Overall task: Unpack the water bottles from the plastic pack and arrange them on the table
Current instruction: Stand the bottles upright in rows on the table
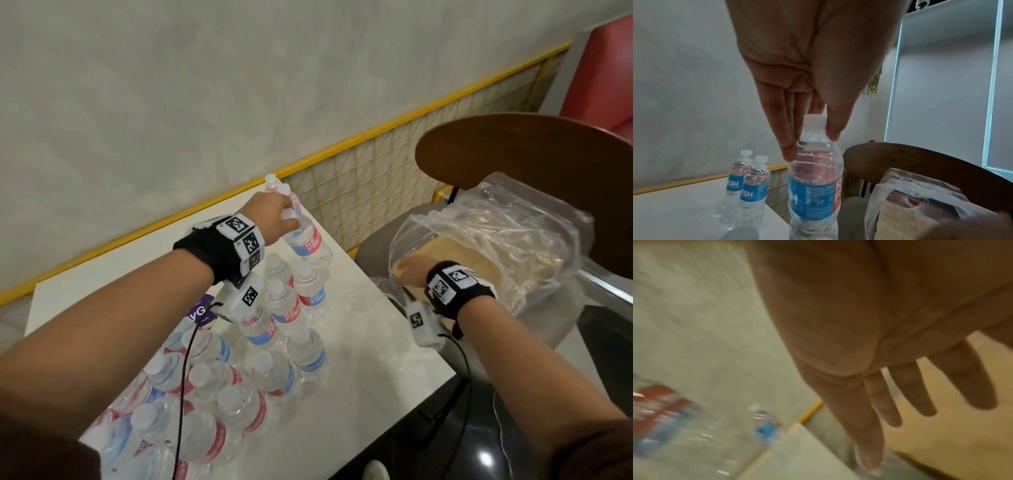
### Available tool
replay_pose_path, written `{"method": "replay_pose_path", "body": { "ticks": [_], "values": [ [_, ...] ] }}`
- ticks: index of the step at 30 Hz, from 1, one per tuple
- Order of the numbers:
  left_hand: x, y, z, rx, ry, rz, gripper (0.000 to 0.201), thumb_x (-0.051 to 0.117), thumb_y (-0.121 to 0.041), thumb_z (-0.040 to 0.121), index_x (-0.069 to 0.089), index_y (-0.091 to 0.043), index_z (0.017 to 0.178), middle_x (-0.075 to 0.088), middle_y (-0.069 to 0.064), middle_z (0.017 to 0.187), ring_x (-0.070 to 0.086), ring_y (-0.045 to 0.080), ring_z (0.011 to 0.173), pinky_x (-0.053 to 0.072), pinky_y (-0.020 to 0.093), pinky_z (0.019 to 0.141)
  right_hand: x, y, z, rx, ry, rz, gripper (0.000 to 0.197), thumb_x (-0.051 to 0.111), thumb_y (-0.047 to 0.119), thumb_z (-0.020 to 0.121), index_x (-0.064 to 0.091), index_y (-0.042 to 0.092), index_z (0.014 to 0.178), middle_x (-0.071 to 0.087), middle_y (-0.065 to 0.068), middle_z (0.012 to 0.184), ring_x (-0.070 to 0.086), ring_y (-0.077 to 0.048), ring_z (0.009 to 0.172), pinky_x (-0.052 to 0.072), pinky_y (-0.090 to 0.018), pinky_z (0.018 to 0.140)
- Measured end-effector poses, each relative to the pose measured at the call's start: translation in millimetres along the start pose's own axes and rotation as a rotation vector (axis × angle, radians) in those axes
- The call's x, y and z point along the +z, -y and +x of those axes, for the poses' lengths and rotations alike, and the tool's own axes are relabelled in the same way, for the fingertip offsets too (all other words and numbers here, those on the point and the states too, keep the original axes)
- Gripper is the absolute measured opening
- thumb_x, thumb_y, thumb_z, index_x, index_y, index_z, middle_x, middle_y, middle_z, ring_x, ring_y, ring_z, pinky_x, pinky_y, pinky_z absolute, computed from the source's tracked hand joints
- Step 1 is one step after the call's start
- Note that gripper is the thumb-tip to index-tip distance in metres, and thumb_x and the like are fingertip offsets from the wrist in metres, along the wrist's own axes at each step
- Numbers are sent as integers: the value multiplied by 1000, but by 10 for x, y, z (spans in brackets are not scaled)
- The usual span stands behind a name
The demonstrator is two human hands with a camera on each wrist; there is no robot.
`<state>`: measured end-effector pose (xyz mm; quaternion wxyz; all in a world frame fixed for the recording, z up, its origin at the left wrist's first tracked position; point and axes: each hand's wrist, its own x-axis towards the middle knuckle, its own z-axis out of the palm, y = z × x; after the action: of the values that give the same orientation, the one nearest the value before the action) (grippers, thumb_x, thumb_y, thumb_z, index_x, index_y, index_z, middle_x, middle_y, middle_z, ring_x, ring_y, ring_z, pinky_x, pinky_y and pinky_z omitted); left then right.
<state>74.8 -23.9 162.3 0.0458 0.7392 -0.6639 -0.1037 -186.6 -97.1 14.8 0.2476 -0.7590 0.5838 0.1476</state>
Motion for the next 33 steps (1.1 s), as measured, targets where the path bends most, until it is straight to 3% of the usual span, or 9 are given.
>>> {"method": "replay_pose_path", "body": {
  "ticks": [3, 7, 11, 15, 18, 21, 28, 30, 33],
  "values": [
    [9, -85, -25, 51, 24, 11, 32, 55, -28, 90, 61, -5, 111, 56, 12, 96, 57, 31, 99, 37, 28, 74, -270, 716, -139, -226, -149, 328, 76, 71, 29, 80, 31, 21, 145, 45, -4, 143, 46, -25, 128, 39, -34, 101],
    [1, -112, -43, 96, 39, -2, 36, 57, -33, 90, 59, -9, 117, 61, 13, 110, 55, 27, 98, 33, 25, 72, -405, 1266, -193, -489, -154, 469, 90, 80, 23, 72, 29, 23, 145, 53, -4, 134, 52, -23, 120, 41, -27, 92],
    [71, 49, -17, 48, 72, -63, 42, 60, -39, 88, 53, -18, 124, 64, 3, 115, 59, 23, 107, 40, 25, 82, -374, 1373, -72, -506, -189, 454, 86, 83, 22, 67, 37, 21, 140, 59, -4, 125, 56, -24, 113, 46, -33, 92],
    [239, 276, 22, -64, 239, 22, 65, 61, -41, 87, 32, -25, 143, 49, 6, 139, 49, 24, 126, 37, 31, 103, -295, 1280, 220, -448, -187, 601, 75, 82, 15, 67, 45, 16, 132, 63, -6, 121, 59, -26, 111, 47, -41, 98],
    [317, 370, 46, -72, 358, 161, 57, 54, -33, 93, 32, -25, 145, 39, 5, 148, 38, 24, 135, 30, 32, 109, -301, 1270, 454, -435, -217, 597, 59, 79, 13, 68, 54, 16, 122, 66, -7, 115, 61, -22, 103, 49, -35, 93],
    [400, 432, 95, -83, 431, 188, 51, 52, -31, 94, 37, -26, 143, 40, 3, 148, 38, 22, 135, 29, 30, 110, -304, 1345, 674, -461, -170, 539, 63, 79, 10, 70, 52, 12, 127, 62, -3, 112, 54, -15, 97, 45, -28, 90],
    [610, 455, 189, -30, 413, 244, 45, 50, -26, 96, 44, -19, 140, 44, 3, 146, 42, 23, 133, 30, 28, 108, -234, 1484, 972, -466, -66, 349, 65, 68, 2, 80, 38, 14, 137, 48, 1, 105, 47, -14, 89, 35, -6, 48],
    [614, 463, 226, -24, 403, 250, 44, 50, -25, 95, 45, -19, 139, 47, 3, 144, 44, 23, 131, 32, 28, 107, -290, 1512, 1068, -446, -61, 329, 69, 68, 2, 80, 35, 13, 139, 51, -1, 105, 47, -15, 89, 35, -11, 53],
    [626, 489, 243, -19, 396, 243, 43, 50, -26, 95, 48, -20, 137, 49, 2, 142, 46, 24, 129, 35, 29, 107, -393, 1571, 1157, -437, -62, 339, 83, 78, 7, 70, 33, 15, 140, 53, -11, 126, 52, -20, 105, 46, -28, 83]
  ]
}}
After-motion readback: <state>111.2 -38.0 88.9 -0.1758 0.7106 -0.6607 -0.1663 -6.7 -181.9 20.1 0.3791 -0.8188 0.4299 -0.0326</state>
